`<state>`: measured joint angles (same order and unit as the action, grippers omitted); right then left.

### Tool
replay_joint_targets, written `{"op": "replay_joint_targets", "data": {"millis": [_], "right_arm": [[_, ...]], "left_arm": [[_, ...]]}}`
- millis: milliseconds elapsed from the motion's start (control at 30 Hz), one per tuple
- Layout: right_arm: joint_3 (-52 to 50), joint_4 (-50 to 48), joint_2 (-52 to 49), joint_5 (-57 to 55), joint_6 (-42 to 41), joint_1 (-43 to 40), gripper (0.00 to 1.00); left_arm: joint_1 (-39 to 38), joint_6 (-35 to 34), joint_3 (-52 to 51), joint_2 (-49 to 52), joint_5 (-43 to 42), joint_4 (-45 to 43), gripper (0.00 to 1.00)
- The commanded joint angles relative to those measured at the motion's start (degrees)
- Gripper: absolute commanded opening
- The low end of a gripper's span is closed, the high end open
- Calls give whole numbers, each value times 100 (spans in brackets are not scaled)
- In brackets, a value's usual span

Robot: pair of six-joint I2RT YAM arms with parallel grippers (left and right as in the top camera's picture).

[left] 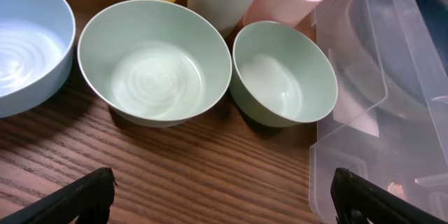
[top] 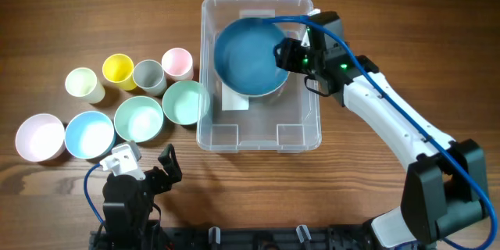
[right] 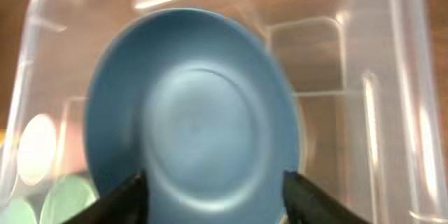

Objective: Pack container
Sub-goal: 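Lift the teal plate and stack it onto the bowls in the bin, then retract the right arm and reach the left gripper to the pink bowl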

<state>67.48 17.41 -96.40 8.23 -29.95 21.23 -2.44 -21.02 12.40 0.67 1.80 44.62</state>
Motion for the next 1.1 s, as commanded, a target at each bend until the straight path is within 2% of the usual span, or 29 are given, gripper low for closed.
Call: {"op": "replay_joint_targets", "data": {"millis": [0,133,267,467,500,600,767,833,1000,1067], "right_arm": [[409,4,538,284,446,-31,65],[411,295,1425,-76,310,-376,73],[411,1213,2037,-625,-131,-1281,82],[409,2476,1950,-651,-474,-3141,91],[409,2612,1895,-649,-490,-3438,100],[409,2796,1832,-651,-625,-3910,100],[409,2848,1823,-649,-623,-4006,100],[409,2916,1823,-649,-623,-4006,100],[409,2959,1823,-651,-623,-4006,100],[409,2959,1823,-651,-623,-4006,99]], "left_arm": [[44,114,-22,-50,17,-15,100],[42,114,-22,-50,17,-15,100],[44,114,-22,-50,17,-15,100],[44,114,-22,-50,17,-15,100],[44,114,-22,-50,17,-15,100],[44,114,-22,-50,17,-15,100],[44,140,-22,-50,46,-7,100],[44,136,-22,-50,643,140,100],[44,136,-22,-50,763,155,100],[42,-105,-22,-50,649,-612,100]]}}
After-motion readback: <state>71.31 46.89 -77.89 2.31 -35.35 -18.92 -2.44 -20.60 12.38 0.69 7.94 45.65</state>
